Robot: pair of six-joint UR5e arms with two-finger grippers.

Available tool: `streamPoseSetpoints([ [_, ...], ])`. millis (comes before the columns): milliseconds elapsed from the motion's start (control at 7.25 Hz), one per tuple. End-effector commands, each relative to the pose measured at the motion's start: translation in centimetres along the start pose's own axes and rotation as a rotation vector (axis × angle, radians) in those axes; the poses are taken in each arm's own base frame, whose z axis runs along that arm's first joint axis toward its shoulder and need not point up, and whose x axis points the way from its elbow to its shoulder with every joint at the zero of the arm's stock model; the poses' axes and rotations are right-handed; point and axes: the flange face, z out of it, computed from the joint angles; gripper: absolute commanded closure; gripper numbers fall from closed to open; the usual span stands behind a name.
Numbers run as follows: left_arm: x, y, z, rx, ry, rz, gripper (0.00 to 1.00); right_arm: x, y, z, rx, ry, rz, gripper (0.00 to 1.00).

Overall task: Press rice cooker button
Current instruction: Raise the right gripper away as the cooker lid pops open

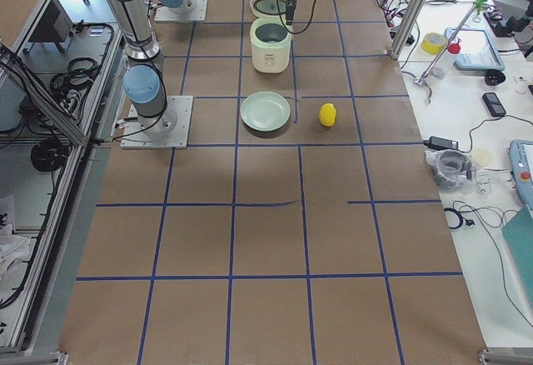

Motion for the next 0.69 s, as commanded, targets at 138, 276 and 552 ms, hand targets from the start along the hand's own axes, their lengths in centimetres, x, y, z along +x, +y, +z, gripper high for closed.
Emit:
streamPoseSetpoints([
  [138, 0.0, 0.0, 0.0, 0.0, 0.0, 0.001, 0.0, 4.5, -1.7, -1.6, 0.042, 0.148, -0.052, 0.0],
  [276, 0.0, 0.0, 0.0, 0.0, 0.0, 0.001, 0.0, 5.0, -1.6, -1.5, 0.019, 0.155, -0.049, 0.0],
  [552, 0.0, 0.0, 0.0, 0.0, 0.0, 0.001, 0.0, 6.8, -1.1, -2.2, -0.03, 0.158, -0.074, 0.0],
])
